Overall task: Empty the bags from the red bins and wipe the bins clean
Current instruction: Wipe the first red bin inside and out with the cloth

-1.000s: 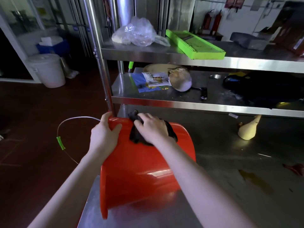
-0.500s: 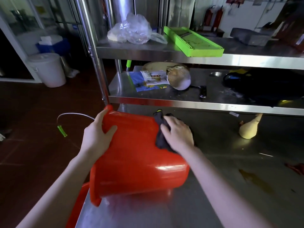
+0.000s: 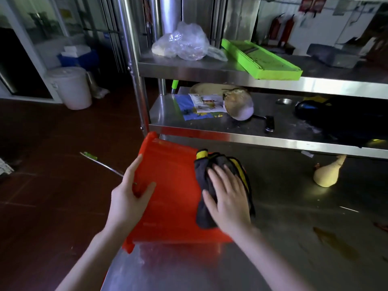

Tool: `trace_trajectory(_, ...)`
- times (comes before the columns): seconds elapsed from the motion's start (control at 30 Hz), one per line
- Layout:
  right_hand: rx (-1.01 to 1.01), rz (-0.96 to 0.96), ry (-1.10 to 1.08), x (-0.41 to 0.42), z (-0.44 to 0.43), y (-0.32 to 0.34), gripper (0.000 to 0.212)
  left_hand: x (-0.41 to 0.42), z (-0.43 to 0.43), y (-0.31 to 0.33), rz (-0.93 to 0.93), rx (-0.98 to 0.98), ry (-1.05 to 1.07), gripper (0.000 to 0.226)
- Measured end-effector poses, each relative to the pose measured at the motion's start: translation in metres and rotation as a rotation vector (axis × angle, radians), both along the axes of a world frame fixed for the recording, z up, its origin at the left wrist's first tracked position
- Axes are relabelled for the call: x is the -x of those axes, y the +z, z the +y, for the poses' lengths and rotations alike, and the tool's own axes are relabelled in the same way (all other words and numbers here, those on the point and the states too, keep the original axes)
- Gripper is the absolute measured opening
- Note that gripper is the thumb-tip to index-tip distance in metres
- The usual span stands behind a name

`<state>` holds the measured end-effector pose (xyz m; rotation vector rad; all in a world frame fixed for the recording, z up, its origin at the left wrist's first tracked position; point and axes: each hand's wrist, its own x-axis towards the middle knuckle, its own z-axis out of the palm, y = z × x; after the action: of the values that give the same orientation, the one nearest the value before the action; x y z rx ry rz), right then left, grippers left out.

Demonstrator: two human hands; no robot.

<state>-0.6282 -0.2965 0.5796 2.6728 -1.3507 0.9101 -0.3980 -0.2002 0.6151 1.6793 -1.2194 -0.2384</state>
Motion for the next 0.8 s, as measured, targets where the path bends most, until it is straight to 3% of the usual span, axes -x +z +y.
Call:
trace_trajectory(0.07, -0.115, 0.015, -0.102, -0.007, -0.042, 0.021, 0.051, 0.001, 0.010, -0.011, 0.007, 0.035, -0.011, 0.079)
trace_trajectory(0.2, -0.807, 0.105, -0.174, -0.014, -0.120, 0.056, 0.037, 0.000, 0.022, -0.025, -0.041, 0.059, -0.002, 0.080)
trace_trajectory(0.23, -0.865, 0.111, -0.182, -0.018, -0.128, 0.059, 0.036, -0.001, 0.023, -0.027, -0.032, 0.055, -0.003, 0.080)
trace_trajectory(0.3, -0.762, 0.145, -0.184, -0.029, -0.118, 0.059, 0.036, -0.003, 0.024, -0.030, -0.014, 0.046, -0.017, 0.078)
trace_trajectory(0.43, -0.157, 0.084, 0.018, -0.057, -0.030, 0.043, 0.051, -0.003, 0.019, -0.030, 0.042, 0.085, -0.082, 0.057)
trace_trajectory(0.5, -0.030, 0.044, 0.106, -0.078, 0.021, 0.035, 0.052, -0.004, 0.021, -0.028, 0.061, 0.122, -0.105, 0.049)
trace_trajectory(0.63, -0.067, 0.025, 0.106, -0.121, 0.010, 0.051, 0.051, -0.002, 0.030, -0.029, 0.081, 0.147, -0.108, 0.050)
trace_trajectory(0.8, -0.629, 0.097, -0.054, -0.145, -0.072, 0.084, 0.043, -0.006, 0.034, -0.022, 0.048, 0.046, -0.095, 0.049)
